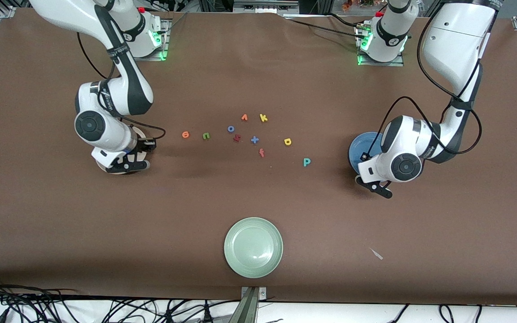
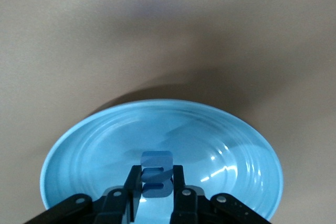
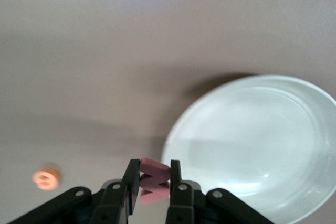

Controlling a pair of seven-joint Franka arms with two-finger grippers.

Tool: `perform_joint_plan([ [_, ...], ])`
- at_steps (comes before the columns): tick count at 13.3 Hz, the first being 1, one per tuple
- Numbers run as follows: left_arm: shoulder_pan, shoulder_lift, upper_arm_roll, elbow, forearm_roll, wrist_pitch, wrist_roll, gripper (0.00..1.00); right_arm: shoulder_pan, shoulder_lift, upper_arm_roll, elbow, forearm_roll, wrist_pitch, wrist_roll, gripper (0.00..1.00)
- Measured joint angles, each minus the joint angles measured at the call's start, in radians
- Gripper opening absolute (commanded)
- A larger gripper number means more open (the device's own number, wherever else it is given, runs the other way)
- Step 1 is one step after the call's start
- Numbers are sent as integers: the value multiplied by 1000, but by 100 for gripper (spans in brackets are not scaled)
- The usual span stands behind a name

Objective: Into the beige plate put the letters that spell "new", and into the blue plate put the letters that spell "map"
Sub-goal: 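Drop the W on the white plate while the left gripper drops the 3, then grasp the orange e with the right gripper while the left gripper grasps the p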

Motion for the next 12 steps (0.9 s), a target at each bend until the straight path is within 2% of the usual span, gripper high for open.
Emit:
perform_joint_plan([
  [1,0,-5,-2,0,0,0,0,100,0,-9,-17,-25,0,13,-37,0],
  [2,0,-13,-5,3,0,-1,0,100,0,-11,-33,-38,0,20,-69,16],
  [3,-1,-22,-9,11,0,-6,-1,100,0,-11,-47,-45,0,25,-93,70],
  [4,-3,-31,-17,29,0,-18,-1,100,0,-9,-55,-49,0,26,-100,100],
  [6,-4,-44,-61,86,0,-50,-13,100,0,-9,-57,-50,0,26,-99,100],
  [8,-9,-51,-116,123,0,-67,-105,100,5,-14,-39,-45,3,17,-66,100],
  [12,-62,-18,-186,128,-9,-63,-434,100,19,-33,83,-43,5,12,151,100],
])
